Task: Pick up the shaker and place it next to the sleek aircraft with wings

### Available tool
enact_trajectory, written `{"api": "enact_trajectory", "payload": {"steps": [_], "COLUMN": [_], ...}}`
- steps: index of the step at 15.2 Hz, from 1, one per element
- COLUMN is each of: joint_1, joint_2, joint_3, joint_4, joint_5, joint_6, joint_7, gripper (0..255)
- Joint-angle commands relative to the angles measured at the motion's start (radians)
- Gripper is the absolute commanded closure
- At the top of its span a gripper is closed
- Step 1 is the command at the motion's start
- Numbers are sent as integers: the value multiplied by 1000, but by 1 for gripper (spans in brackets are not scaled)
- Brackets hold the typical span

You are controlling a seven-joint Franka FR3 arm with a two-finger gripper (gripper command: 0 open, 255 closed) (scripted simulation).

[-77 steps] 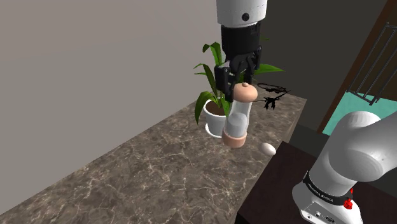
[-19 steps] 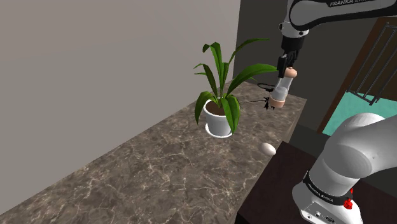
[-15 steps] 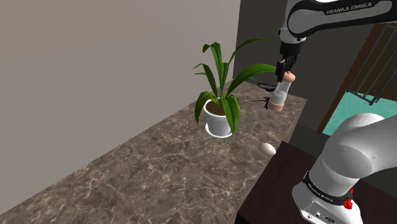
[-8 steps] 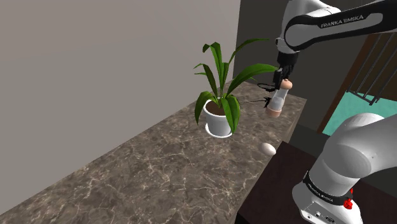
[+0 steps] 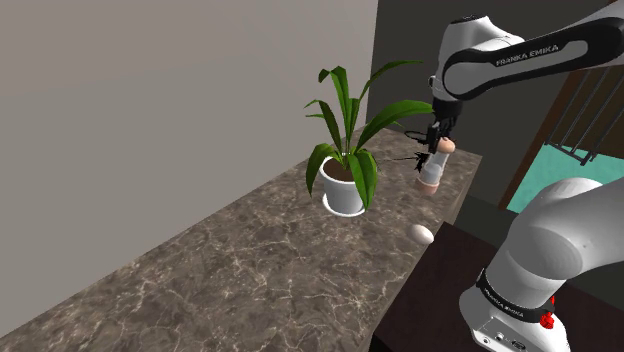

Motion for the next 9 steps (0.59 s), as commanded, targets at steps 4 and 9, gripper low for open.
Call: {"api": "enact_trajectory", "payload": {"steps": [4,9], "joint_1": [-6,-10], "joint_2": [25,50], "joint_3": [-18,-30], "joint_4": [-51,-85], "joint_5": [-19,-33], "joint_6": [76,134], "joint_7": [12,21], "gripper": [255,255]}}
